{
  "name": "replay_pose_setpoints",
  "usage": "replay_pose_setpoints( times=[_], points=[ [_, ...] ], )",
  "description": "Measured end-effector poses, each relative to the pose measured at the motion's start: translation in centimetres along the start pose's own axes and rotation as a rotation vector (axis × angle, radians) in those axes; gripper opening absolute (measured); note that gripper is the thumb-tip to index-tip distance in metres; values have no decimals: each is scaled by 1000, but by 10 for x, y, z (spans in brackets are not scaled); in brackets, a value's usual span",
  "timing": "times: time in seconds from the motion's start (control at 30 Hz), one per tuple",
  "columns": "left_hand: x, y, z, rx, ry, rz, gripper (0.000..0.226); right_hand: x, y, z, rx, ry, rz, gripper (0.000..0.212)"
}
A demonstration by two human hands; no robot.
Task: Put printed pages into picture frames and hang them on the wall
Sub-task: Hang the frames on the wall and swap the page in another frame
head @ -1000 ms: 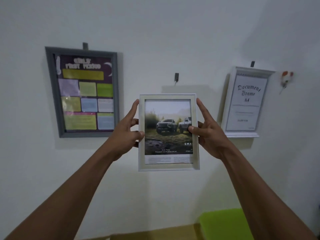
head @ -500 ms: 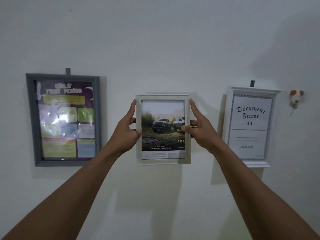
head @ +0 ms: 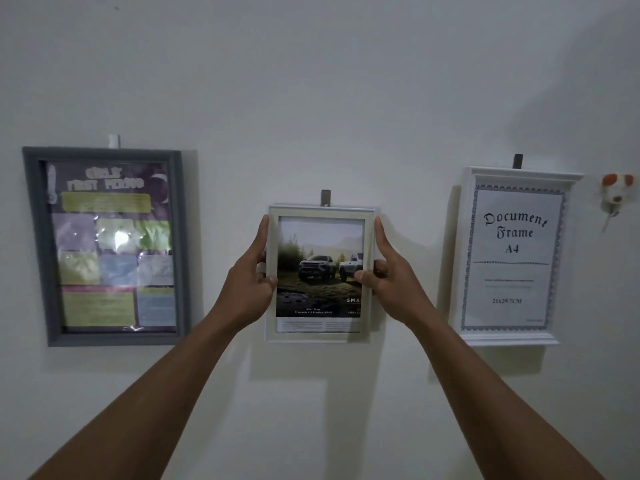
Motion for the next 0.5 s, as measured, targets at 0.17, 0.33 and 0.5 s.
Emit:
replay_pose_setpoints(
  times=[0.17, 0.33, 0.5],
  points=[
    [-5, -7, 4, 28, -26, 3, 103, -6, 17, 0, -32, -47, -13, 89],
    [-6, -17, 9, 36, -34, 39, 103, -8, 29, 4, -7, -11, -19, 87],
    [-1, -15, 8, 37, -36, 29, 104, -9, 23, 6, 12, -5, -23, 88]
  ],
)
Point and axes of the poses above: each hand's wrist, its own z-axis towards the middle knuckle, its own x-axis out of the palm, y = z × x, the point moved 8 cm from there along z, towards the middle knuckle, and after that the axes turned 10 degrees about y, right-handed, at the moved point
